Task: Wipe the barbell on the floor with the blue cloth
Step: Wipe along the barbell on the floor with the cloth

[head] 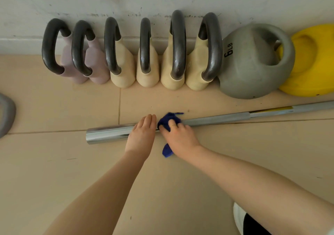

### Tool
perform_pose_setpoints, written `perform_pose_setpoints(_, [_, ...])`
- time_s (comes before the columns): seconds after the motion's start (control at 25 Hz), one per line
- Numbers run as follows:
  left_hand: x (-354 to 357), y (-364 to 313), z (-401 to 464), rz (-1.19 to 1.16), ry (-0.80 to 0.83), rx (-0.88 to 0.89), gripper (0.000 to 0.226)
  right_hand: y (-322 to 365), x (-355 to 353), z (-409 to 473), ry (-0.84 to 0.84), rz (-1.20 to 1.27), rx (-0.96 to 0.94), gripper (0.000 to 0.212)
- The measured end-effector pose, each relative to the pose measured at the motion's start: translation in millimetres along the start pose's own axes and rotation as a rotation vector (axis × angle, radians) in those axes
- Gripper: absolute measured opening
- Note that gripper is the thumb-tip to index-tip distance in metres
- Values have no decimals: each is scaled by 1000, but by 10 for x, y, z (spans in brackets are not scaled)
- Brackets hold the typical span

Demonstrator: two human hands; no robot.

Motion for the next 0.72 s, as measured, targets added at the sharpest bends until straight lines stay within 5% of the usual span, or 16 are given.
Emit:
perform_pose_setpoints(0.12, [-46, 29, 18, -6, 27, 27, 69, -265, -41, -69, -10, -136, -40, 72])
perform_pose_setpoints(0.32, [-111, 65, 97, -103, 116, 10, 71, -999, -49, -306, -68, -122, 557, 63])
perform_pose_setpoints(0.44, [-153, 67, 153, -142, 169, -59, 72, -664, 48, -172, -131, 47, 430, 51])
perform_pose_setpoints(0.56, [-181, 5, 201, -116, 164, -97, 66, -719, 90, -168, -111, 57, 226, 62])
perform_pose_setpoints(0.72, [-27, -294, 169, 39, -36, 66, 72, -1465, 67, -378, -175, 22, 629, 57])
Point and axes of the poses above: each hand's wrist, its own z-axis towards the middle knuckle, its own x-axis out of the palm, y = z × x, the point moved 1 cm from there along z, towards the middle knuckle
